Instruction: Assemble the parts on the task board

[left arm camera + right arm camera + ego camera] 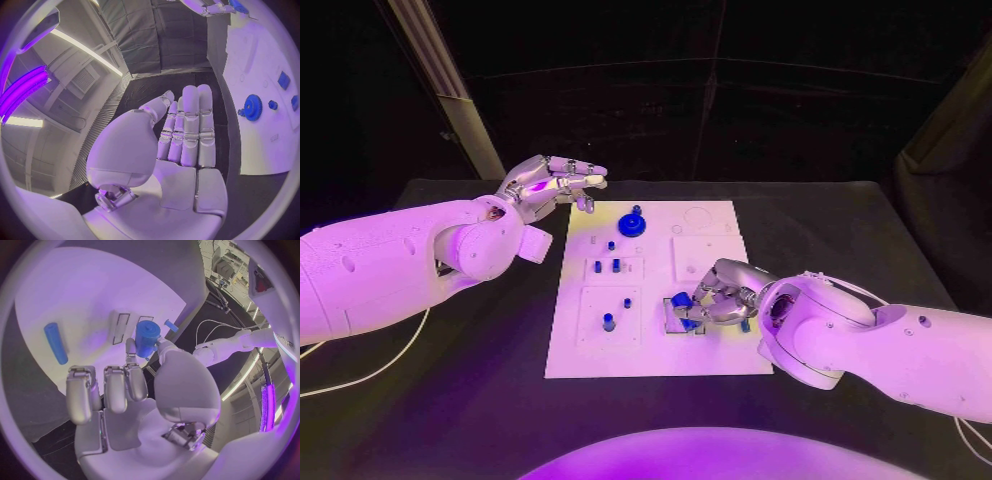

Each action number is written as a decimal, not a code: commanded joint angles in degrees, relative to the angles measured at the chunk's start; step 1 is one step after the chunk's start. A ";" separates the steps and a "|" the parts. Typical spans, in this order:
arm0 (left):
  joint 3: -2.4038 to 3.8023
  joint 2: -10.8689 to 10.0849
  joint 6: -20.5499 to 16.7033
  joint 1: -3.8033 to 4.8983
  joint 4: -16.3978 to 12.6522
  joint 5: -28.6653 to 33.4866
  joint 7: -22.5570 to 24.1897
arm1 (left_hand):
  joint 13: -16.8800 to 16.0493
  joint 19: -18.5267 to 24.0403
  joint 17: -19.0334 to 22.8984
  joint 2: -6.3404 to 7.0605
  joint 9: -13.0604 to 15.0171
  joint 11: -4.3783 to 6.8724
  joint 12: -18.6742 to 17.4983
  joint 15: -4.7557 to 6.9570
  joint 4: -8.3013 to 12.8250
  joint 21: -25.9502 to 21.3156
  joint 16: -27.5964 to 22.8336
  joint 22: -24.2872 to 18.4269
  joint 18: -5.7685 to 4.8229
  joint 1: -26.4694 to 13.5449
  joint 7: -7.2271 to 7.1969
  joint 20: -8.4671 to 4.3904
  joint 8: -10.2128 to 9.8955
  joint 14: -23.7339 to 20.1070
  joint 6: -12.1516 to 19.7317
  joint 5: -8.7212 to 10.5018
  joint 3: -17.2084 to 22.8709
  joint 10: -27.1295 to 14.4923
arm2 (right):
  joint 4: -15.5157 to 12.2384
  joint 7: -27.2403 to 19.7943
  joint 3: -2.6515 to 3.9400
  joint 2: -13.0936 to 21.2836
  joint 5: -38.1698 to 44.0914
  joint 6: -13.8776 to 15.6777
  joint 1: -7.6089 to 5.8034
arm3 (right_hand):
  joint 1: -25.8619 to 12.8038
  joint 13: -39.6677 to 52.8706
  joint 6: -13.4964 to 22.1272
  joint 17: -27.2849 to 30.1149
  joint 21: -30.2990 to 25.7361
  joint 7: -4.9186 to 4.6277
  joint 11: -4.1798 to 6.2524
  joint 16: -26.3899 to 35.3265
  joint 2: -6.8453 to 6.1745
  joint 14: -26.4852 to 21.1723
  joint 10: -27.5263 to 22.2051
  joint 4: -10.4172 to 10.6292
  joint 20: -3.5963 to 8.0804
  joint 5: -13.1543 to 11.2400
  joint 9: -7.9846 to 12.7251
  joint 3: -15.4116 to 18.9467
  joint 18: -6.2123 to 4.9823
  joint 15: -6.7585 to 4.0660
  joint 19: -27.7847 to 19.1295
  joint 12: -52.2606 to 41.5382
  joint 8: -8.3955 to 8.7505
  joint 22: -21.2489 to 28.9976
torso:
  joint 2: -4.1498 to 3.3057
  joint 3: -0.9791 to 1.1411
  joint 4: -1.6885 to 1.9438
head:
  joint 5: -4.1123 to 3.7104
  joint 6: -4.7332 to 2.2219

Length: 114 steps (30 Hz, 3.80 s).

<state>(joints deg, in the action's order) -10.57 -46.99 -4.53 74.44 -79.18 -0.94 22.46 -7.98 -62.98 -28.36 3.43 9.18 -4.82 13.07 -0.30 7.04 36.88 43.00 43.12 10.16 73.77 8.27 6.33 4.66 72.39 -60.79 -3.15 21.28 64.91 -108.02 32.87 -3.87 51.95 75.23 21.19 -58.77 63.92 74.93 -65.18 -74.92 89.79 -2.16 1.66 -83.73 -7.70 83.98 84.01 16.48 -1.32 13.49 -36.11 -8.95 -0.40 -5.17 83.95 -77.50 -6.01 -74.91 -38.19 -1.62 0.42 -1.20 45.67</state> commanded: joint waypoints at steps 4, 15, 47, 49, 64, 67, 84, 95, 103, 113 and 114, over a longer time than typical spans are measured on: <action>0.04 0.09 0.58 0.08 -0.20 0.21 0.24 | -0.08 -0.45 0.08 -0.27 0.08 -0.07 0.22 -0.03 0.00 -0.44 -0.25 -0.11 0.27 -0.31 0.36 0.04 -0.27 -0.21 -0.12 0.32 -0.48 -0.44 | 0.48 2.77 0.02 -1.04 -0.90 -0.78 -0.09 | -1.67 3.36 -0.63 -2.51 -0.19 0.12 0.45 0.15 0.41 3.40 0.80 0.35 0.58 -0.08 -0.34 -0.22 0.24 -0.59 5.74 0.52 0.28 -14.53 | 0.01 0.02 -0.01 | 0.22 0.14; 0.05 0.09 0.53 0.08 -0.27 0.21 0.20 | -0.08 -0.45 0.08 -0.27 0.08 -0.07 0.22 -0.03 0.00 -0.44 -0.25 -0.11 0.27 -0.31 0.36 0.04 -0.27 -0.21 -0.12 0.32 -0.48 -0.44 | 1.16 4.41 0.02 -2.24 0.91 -0.90 -0.10 | -5.64 2.90 -1.19 -1.74 -0.67 0.26 0.57 0.74 -2.15 3.22 0.56 0.48 0.75 -8.29 -1.04 0.86 0.06 -0.73 5.40 1.44 0.96 -13.90 | 0.06 0.00 -0.06 | 0.39 0.46; 0.05 -0.08 0.56 0.09 -0.28 0.21 0.12 | -0.08 -0.45 0.08 -0.27 0.08 -0.07 0.22 -0.03 0.00 -0.44 -0.25 -0.11 0.27 -0.31 0.36 0.04 -0.27 -0.21 -0.12 0.32 -0.48 -0.44 | 0.93 2.54 0.02 -1.78 5.59 -2.61 -0.09 | 9.50 1.04 -0.60 0.09 -1.86 -0.16 0.23 2.51 0.72 2.91 -0.63 -8.08 0.49 -10.05 -2.70 8.53 -0.34 -0.46 4.64 4.81 1.85 -12.48 | 0.06 0.04 -0.05 | 0.39 0.88; 0.05 -0.08 0.57 0.09 -0.26 0.21 0.11 | -0.08 -0.45 0.08 -0.27 0.08 -0.07 0.22 -0.03 0.00 -0.44 -0.25 -0.11 0.27 -0.31 0.36 0.04 -0.27 -0.21 -0.12 0.32 -0.48 -0.44 | 0.77 2.11 0.02 -1.41 5.63 -1.64 -0.09 | 8.83 1.03 -0.69 0.11 -1.87 -0.22 0.20 2.54 0.88 2.90 -0.62 -8.01 0.49 -10.07 -2.74 8.91 -0.34 -0.45 4.63 4.85 1.90 -12.47 | 0.07 0.04 -0.08 | 0.37 0.85; 0.04 -0.30 0.51 0.09 -0.30 0.22 0.12 | -0.12 -0.54 0.13 -0.32 0.08 -0.07 0.26 -0.04 -0.06 -0.59 -0.25 -0.20 0.27 -0.39 0.37 0.06 -0.34 -0.19 -0.10 0.31 -0.63 -0.52 | -0.85 -18.46 0.05 10.34 -11.21 -3.30 -0.31 | 9.04 0.51 6.38 0.59 -3.00 -2.11 -1.34 3.15 5.62 2.82 -1.11 -8.93 -0.55 -6.74 0.92 8.90 -0.71 0.77 3.90 5.97 2.53 -11.14 | 0.18 -0.03 -0.16 | -0.69 0.16; 0.03 -0.34 0.37 0.09 -0.29 0.22 0.11 | -0.12 -0.54 0.13 -0.32 0.08 -0.07 0.26 -0.04 -0.06 -0.59 -0.25 -0.20 0.27 -0.39 0.37 0.06 -0.34 -0.19 -0.10 0.31 -0.63 -0.52 | -0.94 -19.12 0.05 12.42 -9.46 -4.04 -0.38 | 8.97 0.64 5.35 0.13 -2.78 -1.97 -1.26 2.89 5.58 2.92 -0.97 -9.53 -0.64 -6.40 1.61 9.29 -0.63 0.79 4.05 5.84 2.32 -11.43 | 0.07 0.07 -0.07 | -1.01 -0.02; 0.01 -0.16 0.46 0.08 -0.22 0.22 0.02 | -0.15 -0.59 0.15 -0.38 0.09 -0.04 0.29 -0.03 -0.02 -0.64 -0.25 -0.24 0.28 -0.31 0.34 0.06 -0.34 -0.18 -0.13 0.30 -0.64 -0.51 | 0.91 -4.57 0.01 13.50 2.99 -8.04 -0.37 | 4.67 0.56 1.14 -0.50 -2.27 -0.95 -0.45 2.65 4.89 3.05 -0.61 -8.67 -0.14 -3.70 2.47 12.53 -0.46 0.15 4.42 6.17 1.88 -12.08 | 0.05 0.08 -0.08 | -1.58 -0.04; 0.00 -0.18 0.57 0.08 -0.15 0.22 0.02 | -0.15 -0.59 0.15 -0.38 0.09 -0.04 0.29 -0.03 -0.02 -0.64 -0.25 -0.24 0.28 -0.31 0.34 0.06 -0.34 -0.18 -0.13 0.30 -0.64 -0.51 | 1.75 -0.76 -0.01 11.51 7.16 -10.22 -0.31 | 3.64 0.79 0.89 -0.75 -2.00 -0.81 -0.34 2.53 4.15 3.11 -0.43 -7.60 -0.03 -3.73 2.30 13.15 -0.37 0.05 4.60 5.93 1.96 -12.41 | 0.03 0.09 -0.15 | -1.37 0.11; -0.01 -0.22 0.65 0.07 -0.11 0.22 -0.15 | -0.15 -0.59 0.15 -0.38 0.09 -0.04 0.29 -0.03 -0.02 -0.64 -0.25 -0.24 0.28 -0.31 0.34 0.06 -0.34 -0.18 -0.13 0.30 -0.64 -0.51 | 2.04 -1.55 -0.02 10.19 7.75 -10.83 -0.27 | 3.61 0.89 0.87 -0.81 -1.95 -0.81 -0.34 2.49 4.13 3.12 -0.38 -7.54 -0.02 -3.72 2.29 13.16 -0.35 0.05 4.63 5.82 1.96 -12.47 | 0.00 0.07 -0.14 | -1.23 0.32; -0.02 -0.31 0.64 0.07 -0.11 0.22 -0.25 | -0.15 -0.59 0.15 -0.38 0.09 -0.04 0.29 -0.03 -0.02 -0.64 -0.25 -0.24 0.28 -0.31 0.34 0.06 -0.34 -0.18 -0.13 0.30 -0.64 -0.51 | 2.48 -0.62 -0.02 8.90 10.20 -11.77 -0.26 | 4.64 0.94 0.58 -0.97 -1.89 -0.67 -0.22 2.41 4.29 3.15 -0.36 -7.75 0.06 -3.45 2.12 12.73 -0.33 -0.04 4.67 5.81 1.92 -12.55 | 0.02 0.04 -0.08 | -1.19 0.51; -0.02 -0.32 0.65 0.07 -0.12 0.22 -0.25 | -0.15 -0.59 0.15 -0.38 0.09 -0.04 0.29 -0.03 -0.02 -0.64 -0.25 -0.24 0.28 -0.31 0.34 0.06 -0.34 -0.18 -0.13 0.30 -0.64 -0.51 | 2.62 -0.22 -0.02 8.65 10.71 -12.08 -0.26 | 5.14 0.94 0.56 -0.98 -1.89 -0.66 -0.20 2.42 4.34 3.15 -0.37 -7.98 0.08 -3.33 2.08 12.58 -0.33 -0.06 4.67 5.83 1.95 -12.56 | 0.04 0.05 -0.07 | -1.16 0.53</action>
<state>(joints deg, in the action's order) -10.63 -47.29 -4.49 74.44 -79.23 -0.94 22.10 -8.05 -63.18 -28.30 3.43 9.21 -4.82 13.07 -0.30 6.95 36.62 43.00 42.94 10.16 73.77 8.27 6.53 4.66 72.39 -60.79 -3.15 20.87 64.91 -105.44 31.50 -3.83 60.76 83.56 10.79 -59.03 68.30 74.98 -64.26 -74.93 87.52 -2.91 1.34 -81.00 -3.40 84.04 83.53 8.53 -1.53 10.08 -34.06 3.99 -0.42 -4.81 83.95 -71.35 -4.01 -74.90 -38.18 -1.57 0.30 -2.42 46.19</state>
